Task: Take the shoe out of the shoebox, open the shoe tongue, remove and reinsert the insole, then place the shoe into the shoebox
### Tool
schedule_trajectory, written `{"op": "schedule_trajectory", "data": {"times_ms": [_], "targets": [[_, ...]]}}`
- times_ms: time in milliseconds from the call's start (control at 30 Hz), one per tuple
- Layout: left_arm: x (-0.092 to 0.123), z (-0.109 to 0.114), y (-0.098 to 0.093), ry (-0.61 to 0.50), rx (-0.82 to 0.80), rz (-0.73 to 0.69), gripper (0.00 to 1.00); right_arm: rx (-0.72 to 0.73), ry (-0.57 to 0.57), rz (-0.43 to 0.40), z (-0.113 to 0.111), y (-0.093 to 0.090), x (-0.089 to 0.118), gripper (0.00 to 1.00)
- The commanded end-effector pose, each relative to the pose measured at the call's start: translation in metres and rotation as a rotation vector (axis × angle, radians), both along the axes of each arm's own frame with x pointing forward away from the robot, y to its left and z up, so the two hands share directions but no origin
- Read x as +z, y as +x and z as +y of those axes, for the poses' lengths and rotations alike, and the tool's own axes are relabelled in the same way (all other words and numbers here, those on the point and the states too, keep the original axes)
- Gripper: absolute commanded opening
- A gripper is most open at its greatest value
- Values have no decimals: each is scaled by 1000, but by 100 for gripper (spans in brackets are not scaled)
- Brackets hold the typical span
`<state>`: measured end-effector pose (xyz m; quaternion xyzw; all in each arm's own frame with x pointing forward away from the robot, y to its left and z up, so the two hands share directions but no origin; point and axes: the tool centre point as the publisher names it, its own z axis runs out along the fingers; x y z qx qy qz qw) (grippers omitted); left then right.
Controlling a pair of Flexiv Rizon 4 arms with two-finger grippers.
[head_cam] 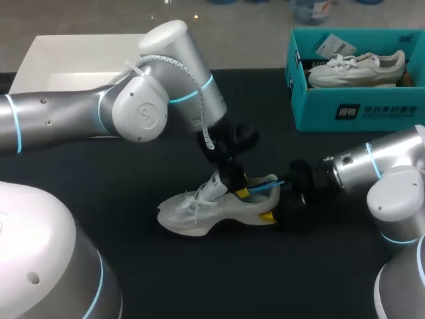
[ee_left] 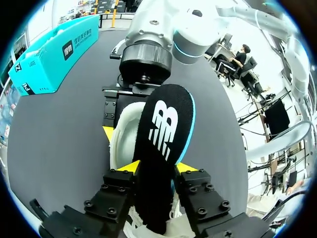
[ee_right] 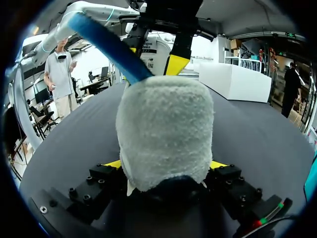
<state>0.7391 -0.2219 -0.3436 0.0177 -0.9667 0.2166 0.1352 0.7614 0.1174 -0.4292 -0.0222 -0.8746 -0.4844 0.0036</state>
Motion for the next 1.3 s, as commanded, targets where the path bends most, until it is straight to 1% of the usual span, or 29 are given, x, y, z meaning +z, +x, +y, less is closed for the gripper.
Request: {"op": "schedule_trajectory", "data": {"times_ms": [33,267,367,433,467,500,667,833,1000,1200,1300], "targets": [[-4,5,-2,16,30,-33,47,-1,-4,1,2,0,-5,0],[-20,7,3,47,53,-35,45,-1,-4,1,2,0,-5,0],[-23,7,3,54,58,-36,41,-1,-4,1,2,0,-5,0],[-24,6,3,54,64,-35,32,-1,-4,1,2,0,-5,0],[-24,6,3,53,66,-34,13,-1,-4,1,2,0,-5,0],[-24,6,2,52,67,-35,0,-1,-4,1,2,0,-5,0],[-14,7,-3,14,58,-48,0,-1,-4,1,2,0,-5,0],[7,8,-7,-65,40,-3,0,-1,-4,1,2,0,-5,0],[35,8,-8,-178,30,63,0,-1,-4,1,2,0,-5,0],[71,9,-9,-279,-10,104,0,-1,-4,1,2,0,-5,0],[99,8,-12,-353,-47,120,0,-1,-4,1,2,0,-5,0]]}}
